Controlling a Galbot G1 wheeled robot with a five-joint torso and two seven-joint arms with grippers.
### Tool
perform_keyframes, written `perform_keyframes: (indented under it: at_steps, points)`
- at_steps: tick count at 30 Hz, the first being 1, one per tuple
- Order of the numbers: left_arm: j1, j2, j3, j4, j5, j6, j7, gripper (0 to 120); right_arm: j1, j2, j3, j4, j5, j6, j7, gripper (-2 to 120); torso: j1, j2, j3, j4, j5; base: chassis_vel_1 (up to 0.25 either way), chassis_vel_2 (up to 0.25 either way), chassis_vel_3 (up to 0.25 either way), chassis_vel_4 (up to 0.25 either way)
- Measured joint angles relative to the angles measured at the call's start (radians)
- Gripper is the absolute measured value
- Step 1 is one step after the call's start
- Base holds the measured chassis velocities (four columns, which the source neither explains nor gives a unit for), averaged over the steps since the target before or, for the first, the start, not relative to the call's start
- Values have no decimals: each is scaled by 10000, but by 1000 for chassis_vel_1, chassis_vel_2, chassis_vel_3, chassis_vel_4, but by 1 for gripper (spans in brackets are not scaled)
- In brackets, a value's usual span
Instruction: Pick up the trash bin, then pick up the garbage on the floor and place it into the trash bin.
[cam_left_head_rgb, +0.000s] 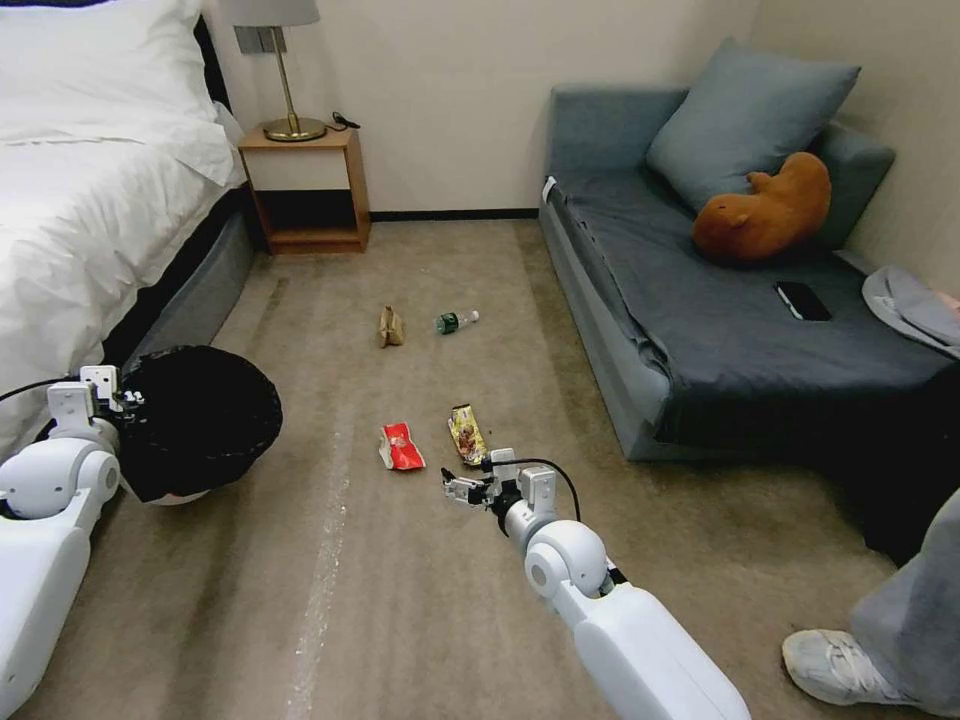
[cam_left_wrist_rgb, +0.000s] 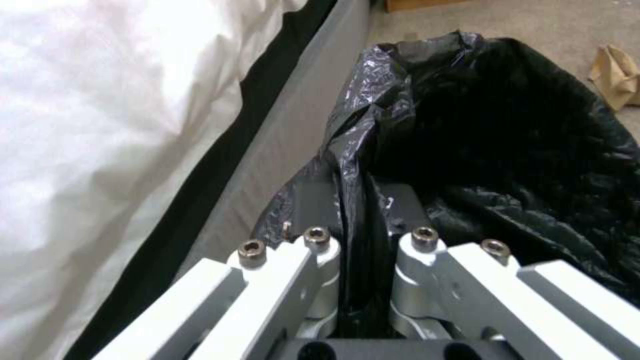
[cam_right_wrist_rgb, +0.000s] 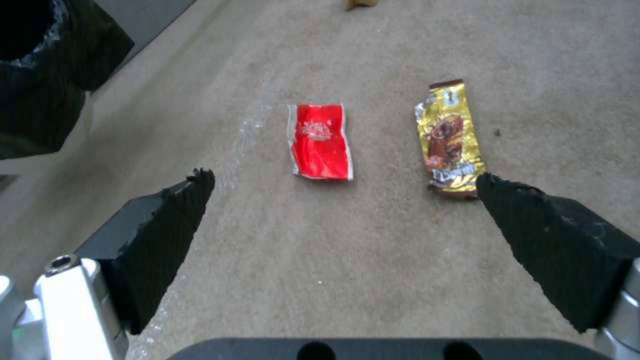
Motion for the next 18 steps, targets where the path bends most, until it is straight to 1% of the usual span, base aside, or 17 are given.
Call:
perform_keyframes:
  at_steps: [8, 18]
  points:
    - [30, 3, -17, 12, 20, -28, 33, 5, -13, 20, -49, -34, -28, -8, -9, 100, 0, 0, 0, -4, 0, -64, 52, 55, -61]
    - [89, 30, -75, -49, 36, -51, 43, 5, -60, -3, -95, 6, -41, -21, -27, 100, 0, 0, 0, -2, 1, -61, 54, 62, -61]
